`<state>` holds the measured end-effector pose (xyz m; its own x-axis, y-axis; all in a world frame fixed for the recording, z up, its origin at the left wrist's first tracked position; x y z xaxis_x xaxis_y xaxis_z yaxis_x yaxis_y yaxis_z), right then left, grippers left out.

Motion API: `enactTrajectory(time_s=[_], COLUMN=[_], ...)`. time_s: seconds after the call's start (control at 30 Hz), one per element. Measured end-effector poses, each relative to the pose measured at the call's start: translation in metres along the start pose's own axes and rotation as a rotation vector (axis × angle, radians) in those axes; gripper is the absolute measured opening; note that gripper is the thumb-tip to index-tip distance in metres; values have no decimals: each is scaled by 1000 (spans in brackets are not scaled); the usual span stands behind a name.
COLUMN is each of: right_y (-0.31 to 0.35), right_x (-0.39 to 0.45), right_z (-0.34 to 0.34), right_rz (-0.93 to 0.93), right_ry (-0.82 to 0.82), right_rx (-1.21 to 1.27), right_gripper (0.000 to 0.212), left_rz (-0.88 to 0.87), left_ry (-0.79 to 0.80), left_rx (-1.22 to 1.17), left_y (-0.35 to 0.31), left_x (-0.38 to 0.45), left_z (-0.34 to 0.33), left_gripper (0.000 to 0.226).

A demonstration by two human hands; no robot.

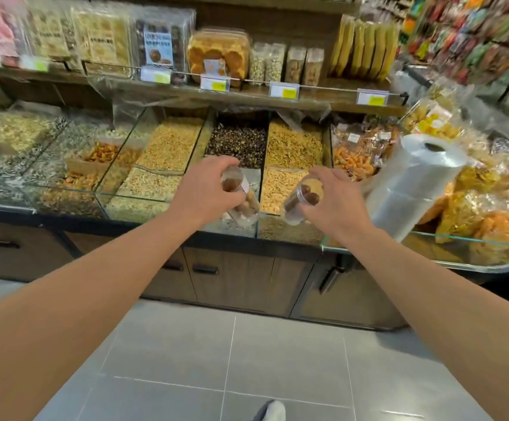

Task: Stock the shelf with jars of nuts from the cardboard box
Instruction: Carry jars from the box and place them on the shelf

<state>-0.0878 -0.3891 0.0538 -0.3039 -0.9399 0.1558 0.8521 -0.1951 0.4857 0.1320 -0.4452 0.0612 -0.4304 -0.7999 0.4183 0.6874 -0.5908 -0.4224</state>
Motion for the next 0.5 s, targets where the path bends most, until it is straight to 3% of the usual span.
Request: enactTrajectory(time_s=[0.3,0.5], right_y=[-8,-1], right_x=[138,226], right_z=[4,-8], right_rz=[22,13], right_ry=[70,14], right_rx=[-80,-118], right_gripper=[69,65], left_rz=[0,-31], left_ry=[-42,10], left_rx=[18,7], left_y=[10,55], left_x=[139,223], left_z=[-16,-43], left_gripper=[57,59])
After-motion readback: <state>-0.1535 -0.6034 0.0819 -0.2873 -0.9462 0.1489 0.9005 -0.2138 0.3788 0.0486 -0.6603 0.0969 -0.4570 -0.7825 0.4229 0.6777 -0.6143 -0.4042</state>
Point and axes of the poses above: each hand's wrist, its own x-axis towards the middle knuckle, its own z-axis out of the back of the hand, y = z × x, the point moved 9 cm from there along x, towards the middle knuckle, and after that the axes turned 10 degrees about -z, right-handed, at the moved point
